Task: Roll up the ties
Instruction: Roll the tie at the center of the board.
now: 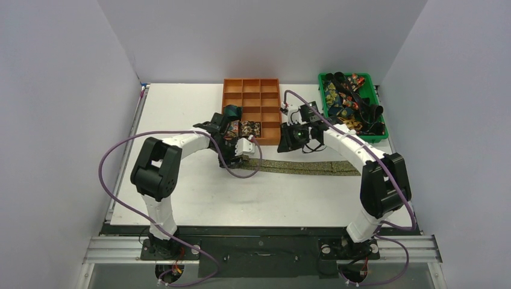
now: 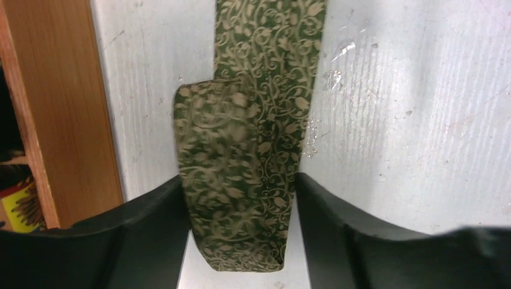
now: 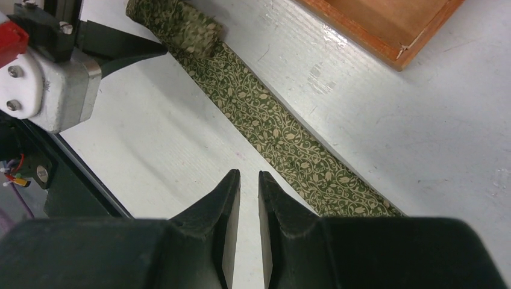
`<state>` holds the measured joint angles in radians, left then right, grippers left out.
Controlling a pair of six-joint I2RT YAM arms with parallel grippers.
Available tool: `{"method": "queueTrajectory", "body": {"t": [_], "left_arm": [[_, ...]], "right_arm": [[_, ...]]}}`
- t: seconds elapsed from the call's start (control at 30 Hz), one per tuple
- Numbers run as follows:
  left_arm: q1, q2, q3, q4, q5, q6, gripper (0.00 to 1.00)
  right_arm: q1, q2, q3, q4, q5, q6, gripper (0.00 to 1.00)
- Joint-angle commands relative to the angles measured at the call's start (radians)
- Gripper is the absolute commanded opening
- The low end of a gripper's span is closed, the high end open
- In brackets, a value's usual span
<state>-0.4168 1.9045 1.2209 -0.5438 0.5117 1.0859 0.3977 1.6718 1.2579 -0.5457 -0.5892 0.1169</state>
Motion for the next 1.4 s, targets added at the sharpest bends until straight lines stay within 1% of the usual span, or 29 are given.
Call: {"method": "queueTrajectory", "body": {"t": [0.0, 0.03, 0.07, 0.13, 0.17, 0.2, 0.23, 0.27, 0.33, 0.43, 0.47, 0.5, 0.53, 0.57, 0.6, 0.63, 0.67, 0.7, 0.73, 0.77, 0.8, 0.87, 1.0, 1.1, 1.23, 1.3, 1.37], "left_arm": [[-0.012, 0.022, 0.004, -0.027, -0.053, 0.067, 0.45], [-0.013, 0.014, -0.009, -0.031, -0.044, 0.066, 0.4], [-0.015, -0.002, -0.016, -0.032, -0.041, 0.067, 0.3], [-0.022, -0.027, -0.042, -0.03, -0.04, 0.07, 0.21], [-0.027, -0.033, -0.059, -0.032, -0.041, 0.07, 0.23], [-0.03, -0.045, -0.062, -0.034, -0.042, 0.068, 0.35], [-0.037, -0.05, -0.067, -0.039, -0.047, 0.069, 0.44], [-0.04, -0.054, -0.069, -0.042, -0.053, 0.069, 0.57], [-0.05, -0.056, -0.069, -0.047, -0.061, 0.063, 0.66], [-0.057, -0.048, -0.049, -0.058, -0.057, 0.043, 0.67], [-0.056, -0.043, -0.042, -0.068, -0.049, 0.03, 0.66], [-0.052, -0.041, -0.036, -0.073, -0.045, 0.025, 0.64], [-0.044, -0.039, -0.036, -0.079, -0.029, 0.021, 0.64], [-0.037, -0.045, -0.038, -0.081, -0.017, 0.021, 0.63], [-0.022, -0.05, -0.045, -0.08, 0.007, 0.021, 0.64], [-0.013, -0.065, -0.049, -0.079, 0.02, 0.02, 0.67], [0.009, -0.077, -0.059, -0.073, 0.053, 0.015, 0.7], [0.021, -0.102, -0.065, -0.056, 0.093, 0.003, 0.8], [0.047, -0.116, -0.08, -0.049, 0.114, -0.002, 0.92], [0.074, -0.146, -0.094, -0.033, 0.153, -0.016, 0.97], [0.085, -0.16, -0.1, -0.026, 0.17, -0.022, 0.98], [0.116, -0.214, -0.118, -0.008, 0.192, -0.045, 0.97], [0.193, -0.29, -0.163, 0.061, 0.207, -0.109, 0.97], [0.259, -0.326, -0.181, 0.095, 0.224, -0.146, 0.97], [0.296, -0.361, -0.203, 0.113, 0.219, -0.186, 0.97], [0.305, -0.371, -0.215, 0.116, 0.214, -0.204, 0.97], [0.31, -0.377, -0.227, 0.126, 0.207, -0.226, 0.97]], "right_arm": [[-0.015, -0.05, -0.02, -0.02, 0.01, -0.048, 0.15], [-0.014, -0.05, -0.023, -0.026, 0.011, -0.058, 0.15], [-0.018, -0.051, -0.028, -0.04, 0.013, -0.077, 0.15], [-0.031, -0.052, -0.037, -0.06, 0.015, -0.096, 0.15], [-0.046, -0.052, -0.039, -0.071, 0.016, -0.105, 0.15], [-0.053, -0.052, -0.042, -0.077, 0.016, -0.107, 0.15], [-0.072, -0.052, -0.043, -0.089, 0.016, -0.123, 0.15], [-0.079, -0.052, -0.039, -0.099, 0.018, -0.136, 0.15], [-0.092, -0.048, -0.024, -0.146, 0.036, -0.194, 0.15], [-0.09, -0.051, -0.006, -0.215, 0.093, -0.332, 0.15], [-0.084, -0.056, -0.005, -0.221, 0.108, -0.36, 0.17], [-0.064, -0.059, -0.004, -0.226, 0.152, -0.424, 0.18], [-0.049, -0.061, -0.006, -0.226, 0.176, -0.457, 0.23], [-0.019, -0.062, -0.014, -0.216, 0.217, -0.526, 0.25], [0.008, -0.065, -0.021, -0.2, 0.257, -0.573, 0.31], [0.019, -0.067, -0.038, -0.159, 0.274, -0.591, 0.39], [0.039, -0.066, -0.046, -0.128, 0.3, -0.63, 0.43], [0.048, -0.057, -0.053, -0.118, 0.312, -0.649, 0.53], [0.063, -0.05, -0.055, -0.108, 0.325, -0.688, 0.59], [0.071, -0.032, -0.053, -0.104, 0.33, -0.705, 0.67], [0.084, -0.012, -0.049, -0.101, 0.343, -0.731, 0.68], [0.101, 0.02, -0.037, -0.103, 0.351, -0.76, 0.72], [0.125, 0.09, 0.004, -0.149, 0.334, -0.805, 0.75], [0.145, 0.124, 0.017, -0.169, 0.346, -0.842, 0.76], [0.166, 0.171, 0.028, -0.171, 0.389, -0.865, 0.77], [0.172, 0.193, 0.026, -0.177, 0.404, -0.873, 0.74], [0.179, 0.199, 0.009, -0.18, 0.424, -0.889, 0.64]]}}
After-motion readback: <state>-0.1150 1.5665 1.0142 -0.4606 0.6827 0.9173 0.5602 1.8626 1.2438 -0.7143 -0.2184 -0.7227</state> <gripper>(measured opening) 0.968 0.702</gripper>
